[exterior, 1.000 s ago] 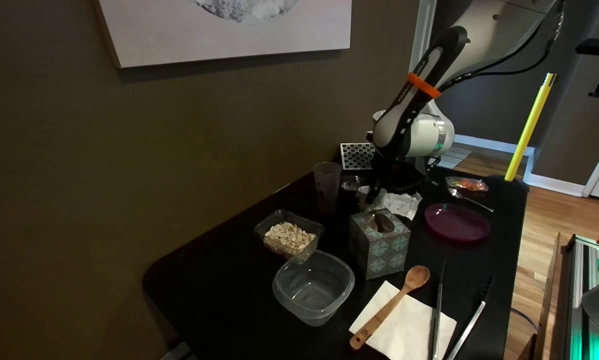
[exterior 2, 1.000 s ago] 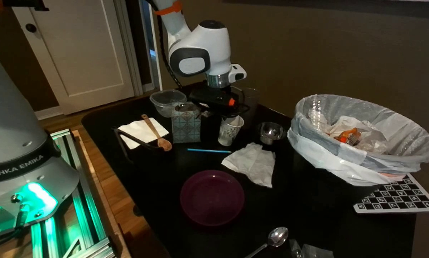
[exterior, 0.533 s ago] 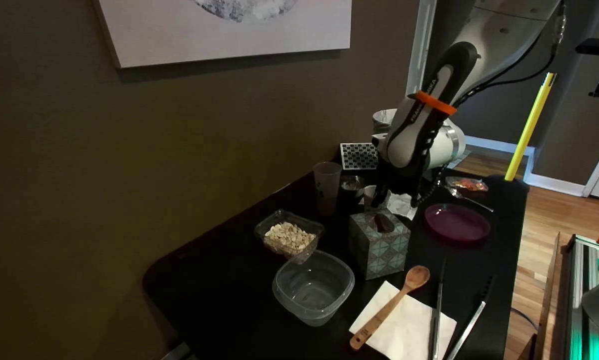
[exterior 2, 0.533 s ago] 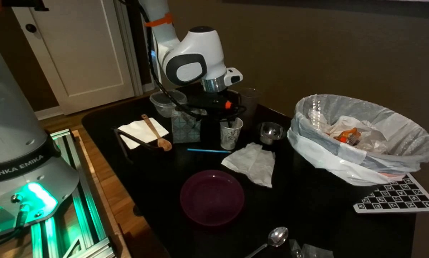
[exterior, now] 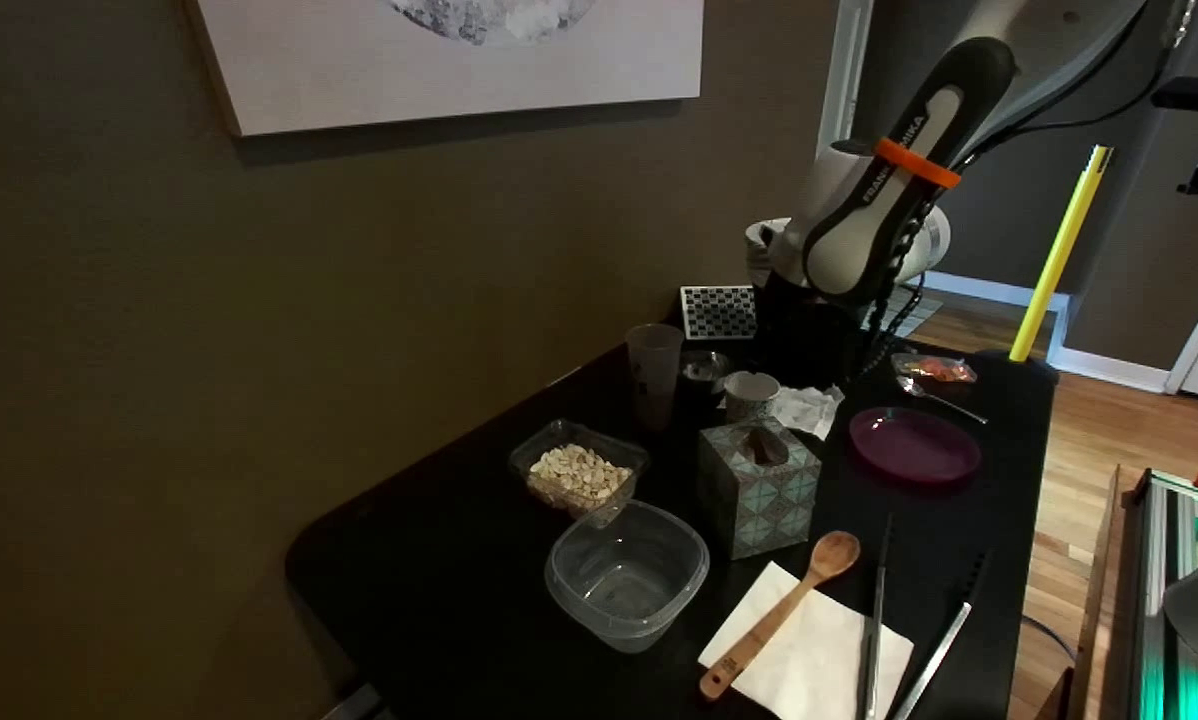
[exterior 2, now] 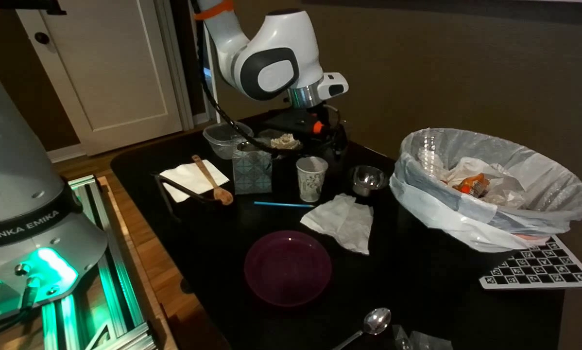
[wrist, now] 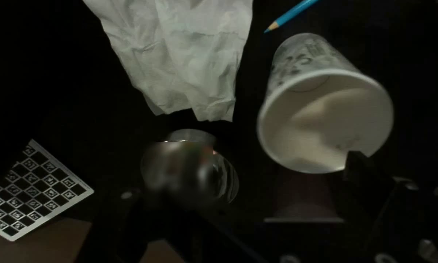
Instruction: Put the paper cup in an upright position
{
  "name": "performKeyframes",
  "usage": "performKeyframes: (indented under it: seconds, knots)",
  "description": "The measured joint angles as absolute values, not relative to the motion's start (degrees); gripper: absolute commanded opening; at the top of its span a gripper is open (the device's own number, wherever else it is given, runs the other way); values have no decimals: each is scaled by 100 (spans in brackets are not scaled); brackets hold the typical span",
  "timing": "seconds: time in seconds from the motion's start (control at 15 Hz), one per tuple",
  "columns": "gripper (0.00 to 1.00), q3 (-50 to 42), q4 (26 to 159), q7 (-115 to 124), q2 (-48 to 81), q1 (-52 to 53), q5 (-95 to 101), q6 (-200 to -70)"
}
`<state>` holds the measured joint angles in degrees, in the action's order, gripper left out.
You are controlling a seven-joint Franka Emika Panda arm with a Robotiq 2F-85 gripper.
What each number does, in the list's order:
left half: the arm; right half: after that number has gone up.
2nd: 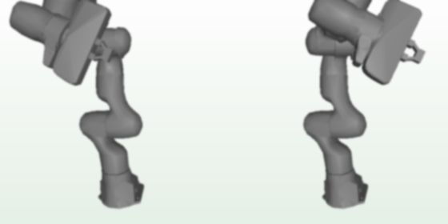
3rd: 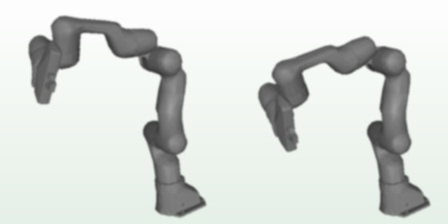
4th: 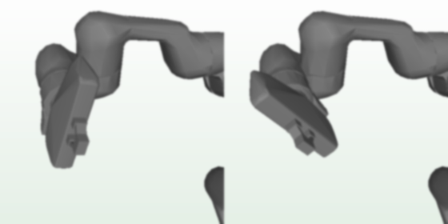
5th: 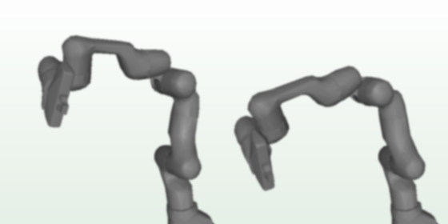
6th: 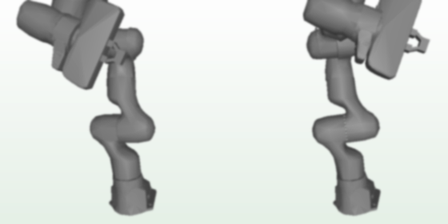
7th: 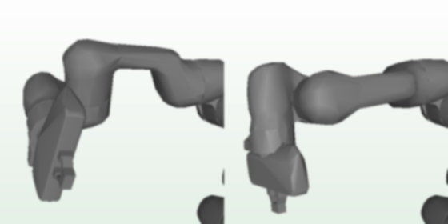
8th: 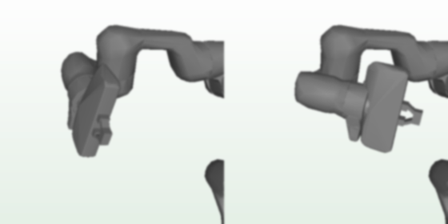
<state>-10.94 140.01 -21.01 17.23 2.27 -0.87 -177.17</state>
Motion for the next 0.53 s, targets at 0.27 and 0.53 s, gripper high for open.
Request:
performKeyframes:
  seconds: [0.27, 0.53]
  knots:
    - [100, -666, 13986, -2009, 1264, -229, -437, -17239]
    - [100, -572, 13831, -1747, 939, -443, -810, -16275]
